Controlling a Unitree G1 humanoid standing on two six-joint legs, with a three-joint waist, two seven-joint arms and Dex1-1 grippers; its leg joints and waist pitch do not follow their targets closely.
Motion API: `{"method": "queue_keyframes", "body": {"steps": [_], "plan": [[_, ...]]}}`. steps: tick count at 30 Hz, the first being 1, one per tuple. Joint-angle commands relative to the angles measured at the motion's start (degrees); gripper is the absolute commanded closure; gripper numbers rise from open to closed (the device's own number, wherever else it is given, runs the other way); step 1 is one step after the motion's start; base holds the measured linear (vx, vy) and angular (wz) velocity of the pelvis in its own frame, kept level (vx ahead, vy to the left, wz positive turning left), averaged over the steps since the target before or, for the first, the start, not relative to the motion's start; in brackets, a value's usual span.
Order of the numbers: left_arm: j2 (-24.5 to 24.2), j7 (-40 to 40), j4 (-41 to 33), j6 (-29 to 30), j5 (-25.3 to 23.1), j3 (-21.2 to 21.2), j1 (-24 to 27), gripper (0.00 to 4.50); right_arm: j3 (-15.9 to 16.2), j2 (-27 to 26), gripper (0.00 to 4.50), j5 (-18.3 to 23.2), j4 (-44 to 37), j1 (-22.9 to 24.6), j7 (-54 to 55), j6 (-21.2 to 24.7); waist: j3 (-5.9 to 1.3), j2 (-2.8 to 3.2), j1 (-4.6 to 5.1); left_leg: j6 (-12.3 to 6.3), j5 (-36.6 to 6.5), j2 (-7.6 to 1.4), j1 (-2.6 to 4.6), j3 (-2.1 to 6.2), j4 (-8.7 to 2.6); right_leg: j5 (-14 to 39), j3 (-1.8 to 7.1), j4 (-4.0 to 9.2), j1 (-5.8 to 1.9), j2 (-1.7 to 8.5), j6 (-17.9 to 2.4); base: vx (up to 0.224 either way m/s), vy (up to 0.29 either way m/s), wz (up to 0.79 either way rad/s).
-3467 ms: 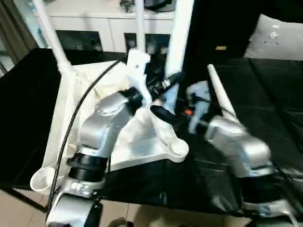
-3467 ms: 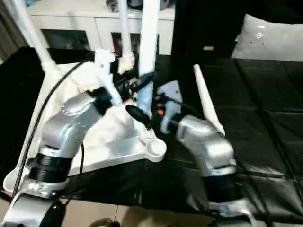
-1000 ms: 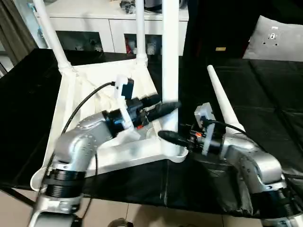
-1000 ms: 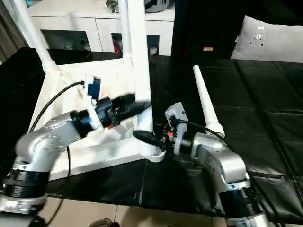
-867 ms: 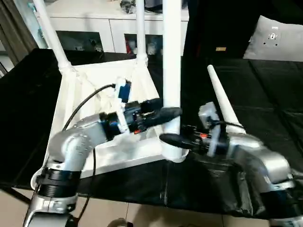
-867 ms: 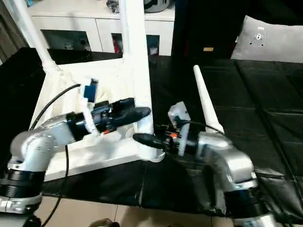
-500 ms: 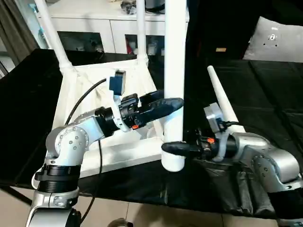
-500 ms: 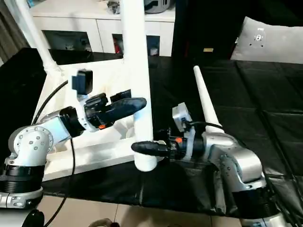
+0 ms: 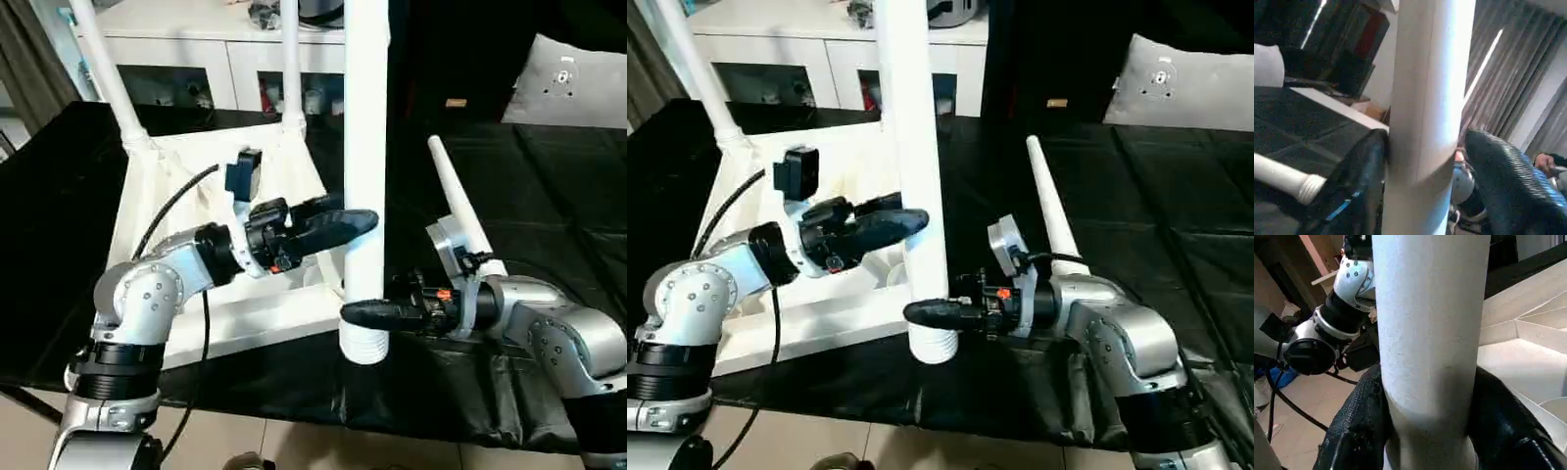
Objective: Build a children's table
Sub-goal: Pick table leg
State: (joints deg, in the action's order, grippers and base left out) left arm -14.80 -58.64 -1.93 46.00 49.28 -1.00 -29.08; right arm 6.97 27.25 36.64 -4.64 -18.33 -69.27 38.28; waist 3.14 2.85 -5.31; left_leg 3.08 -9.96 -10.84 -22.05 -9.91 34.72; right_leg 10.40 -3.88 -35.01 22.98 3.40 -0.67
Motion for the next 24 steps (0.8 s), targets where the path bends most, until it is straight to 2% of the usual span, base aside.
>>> {"method": "queue_keyframes", "body": {"steps": [1,8,11,20,24], "plan": [[-0.99,-0.84,-1.01,-0.91,-1.78,1.58,0.39,2.0,0.04,0.22,2.62,1.01,-1.46,-1.57,-0.57,0.27,-3.98,-0.97,-0.27,-2.06,-9.47,-1.84,0.8,0.69,-3.64,19.51,2.53,4.93,-2.91,4.15,-7.76,0.0,0.0,0.0],[-1.32,-1.31,-1.32,-1.4,-2.17,2.4,0.9,2.55,0.34,0.28,2.62,0.78,-1.43,-1.61,-0.64,0.22,-4.05,-0.99,-0.27,-2.1,-8.91,-1.84,0.77,0.62,-3.56,18.02,2.55,4.72,-2.94,4.16,-8.57,0.0,0.0,0.0],[-1.12,-1.15,-1.21,-1.18,-1.47,1.98,0.86,2.64,0.38,0.32,2.62,0.82,-1.39,-1.66,-0.66,0.32,-4.01,-1.11,-0.27,-2.16,-8.97,-1.8,0.72,0.61,-3.55,18.41,2.52,4.74,-2.97,4.17,-8.47,0.0,0.0,0.0],[-0.34,0.01,-0.52,-1.16,-0.51,1.02,0.78,2.67,0.54,0.35,2.62,-1.19,-0.7,-2.09,0.52,-1.31,-4.05,-0.96,-0.32,-2.12,-8.84,-1.77,0.76,0.61,-3.48,18.57,2.52,4.77,-2.92,4.12,-8.29,0.0,0.0,0.0],[-0.17,0.26,-0.26,-1.09,-0.16,0.52,0.75,2.67,-0.27,-0.49,2.62,-1.42,0.44,-2.74,2.68,-0.82,-4.07,-1.03,-0.25,-2.11,-8.73,-1.76,0.69,0.63,-3.5,18.23,2.47,4.71,-3.0,4.09,-8.38,0.0,0.0,0.0]]}}
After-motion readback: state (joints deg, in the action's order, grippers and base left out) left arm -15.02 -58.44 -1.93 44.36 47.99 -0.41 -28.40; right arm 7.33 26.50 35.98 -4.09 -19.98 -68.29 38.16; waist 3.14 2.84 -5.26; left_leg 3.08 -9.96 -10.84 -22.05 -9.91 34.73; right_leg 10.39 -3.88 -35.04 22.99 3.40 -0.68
